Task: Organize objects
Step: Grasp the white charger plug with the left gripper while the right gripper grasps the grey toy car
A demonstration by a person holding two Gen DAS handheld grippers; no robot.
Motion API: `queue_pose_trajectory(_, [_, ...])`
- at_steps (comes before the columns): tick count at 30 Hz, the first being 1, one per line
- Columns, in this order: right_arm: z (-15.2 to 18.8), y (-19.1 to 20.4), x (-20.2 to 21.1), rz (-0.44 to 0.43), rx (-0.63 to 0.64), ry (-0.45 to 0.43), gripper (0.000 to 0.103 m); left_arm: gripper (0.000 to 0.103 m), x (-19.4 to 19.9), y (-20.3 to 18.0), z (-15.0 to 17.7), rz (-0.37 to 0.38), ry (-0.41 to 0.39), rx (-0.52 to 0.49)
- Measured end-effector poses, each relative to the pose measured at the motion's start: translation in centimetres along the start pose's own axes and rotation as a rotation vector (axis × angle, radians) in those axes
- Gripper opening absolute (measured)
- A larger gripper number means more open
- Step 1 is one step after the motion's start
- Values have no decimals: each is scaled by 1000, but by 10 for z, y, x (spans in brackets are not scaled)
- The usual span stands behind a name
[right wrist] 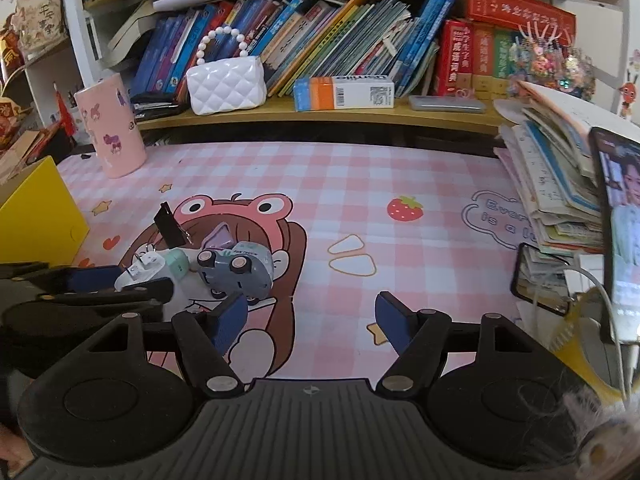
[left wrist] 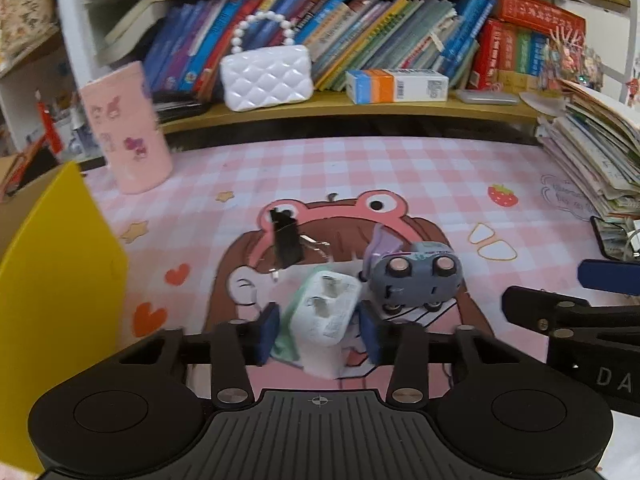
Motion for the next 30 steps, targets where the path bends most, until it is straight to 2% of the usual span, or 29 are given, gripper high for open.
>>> queue_pose_trajectory(3, [-2, 1, -8, -26, 20, 4, 70, 25, 4, -1, -2, 24, 7, -5])
queue_pose_trajectory(8, [-8, 10, -24, -76, 51, -4, 74, 25, 41, 24, -7, 26, -29, 115])
queue_pose_trajectory(11, [-11, 21, -40, -98, 54, 7, 74, 25, 60, 43, -5, 33, -9, 183])
queue_pose_trajectory(16, [-18, 42, -64, -92, 102, 20, 73, 25, 80, 61, 9, 3, 35, 216])
queue_pose_trajectory(20, [-19, 51, -76, -72, 115, 35, 69, 25, 91, 70, 19, -5, 56, 248])
queue_pose_trajectory(23, [-17, 51, -78, -57, 102, 35, 58, 25, 97, 73, 25, -8, 66, 261])
queue_pose_trajectory(27, [-17, 50, -72, -50, 71, 25, 57, 25, 105, 75, 29, -8, 64, 256])
queue_pose_trajectory(30, [-16, 49, -52, -65, 32, 3, 57, 25, 112, 78, 31, -1, 57, 257])
Point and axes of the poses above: each gripper's, at about its wrist camera, not at the fingertips, and x roughly against the way its jaws point, y to its left, z to its underside, the point moved 1 cm from there along -x, roughly the way its jaws point, and after that the axes turned 13 degrees about x, right-handed, at the moved point
